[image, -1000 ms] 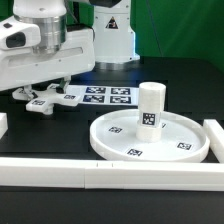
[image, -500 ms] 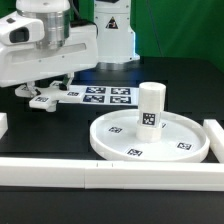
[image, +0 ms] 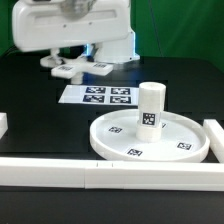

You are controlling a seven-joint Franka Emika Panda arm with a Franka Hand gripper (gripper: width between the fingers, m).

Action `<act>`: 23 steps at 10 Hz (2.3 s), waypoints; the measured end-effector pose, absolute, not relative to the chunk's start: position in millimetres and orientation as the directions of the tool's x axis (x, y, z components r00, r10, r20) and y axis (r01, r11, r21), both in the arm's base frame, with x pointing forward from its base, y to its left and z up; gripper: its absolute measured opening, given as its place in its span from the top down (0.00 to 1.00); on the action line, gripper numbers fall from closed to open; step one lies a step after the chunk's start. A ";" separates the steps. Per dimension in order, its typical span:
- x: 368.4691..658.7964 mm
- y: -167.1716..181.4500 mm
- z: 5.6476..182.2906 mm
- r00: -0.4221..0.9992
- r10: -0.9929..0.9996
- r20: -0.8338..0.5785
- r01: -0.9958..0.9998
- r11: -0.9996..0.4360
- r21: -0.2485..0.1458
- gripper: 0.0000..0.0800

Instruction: Assemble round table

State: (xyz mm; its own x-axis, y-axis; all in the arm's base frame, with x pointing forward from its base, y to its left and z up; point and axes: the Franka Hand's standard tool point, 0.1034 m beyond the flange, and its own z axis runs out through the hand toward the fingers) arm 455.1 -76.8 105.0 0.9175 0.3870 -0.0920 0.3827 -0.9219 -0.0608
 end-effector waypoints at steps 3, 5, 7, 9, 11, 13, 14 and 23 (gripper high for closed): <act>497.1 -27.5 134.3 0.955 0.272 -0.121 0.266 -0.962 -0.064 0.44; 524.7 -10.6 135.7 0.955 0.272 -0.114 0.268 -0.962 -0.056 0.44; 519.6 -12.1 127.9 0.953 0.280 -0.114 0.275 -0.960 -0.056 0.44; 519.7 -12.0 127.3 0.953 0.280 -0.114 0.276 -0.960 -0.055 0.44; 523.0 -2.0 132.9 0.953 0.280 -0.114 0.275 -0.960 -0.058 0.44; 541.7 21.3 146.5 0.944 0.313 -0.101 0.307 -0.949 -0.067 0.44; 551.5 28.0 145.0 0.942 0.324 -0.091 0.318 -0.945 -0.072 0.44; 542.3 40.9 125.2 0.938 0.338 -0.070 0.334 -0.940 -0.064 0.44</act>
Offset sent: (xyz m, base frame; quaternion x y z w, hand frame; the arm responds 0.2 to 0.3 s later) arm 0.0635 0.0489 0.0197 0.0085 -0.0232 0.0849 0.9961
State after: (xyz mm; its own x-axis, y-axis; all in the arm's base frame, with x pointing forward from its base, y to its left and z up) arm 542.3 40.9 125.2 0.9384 0.3384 -0.0698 0.3343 -0.9403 -0.0637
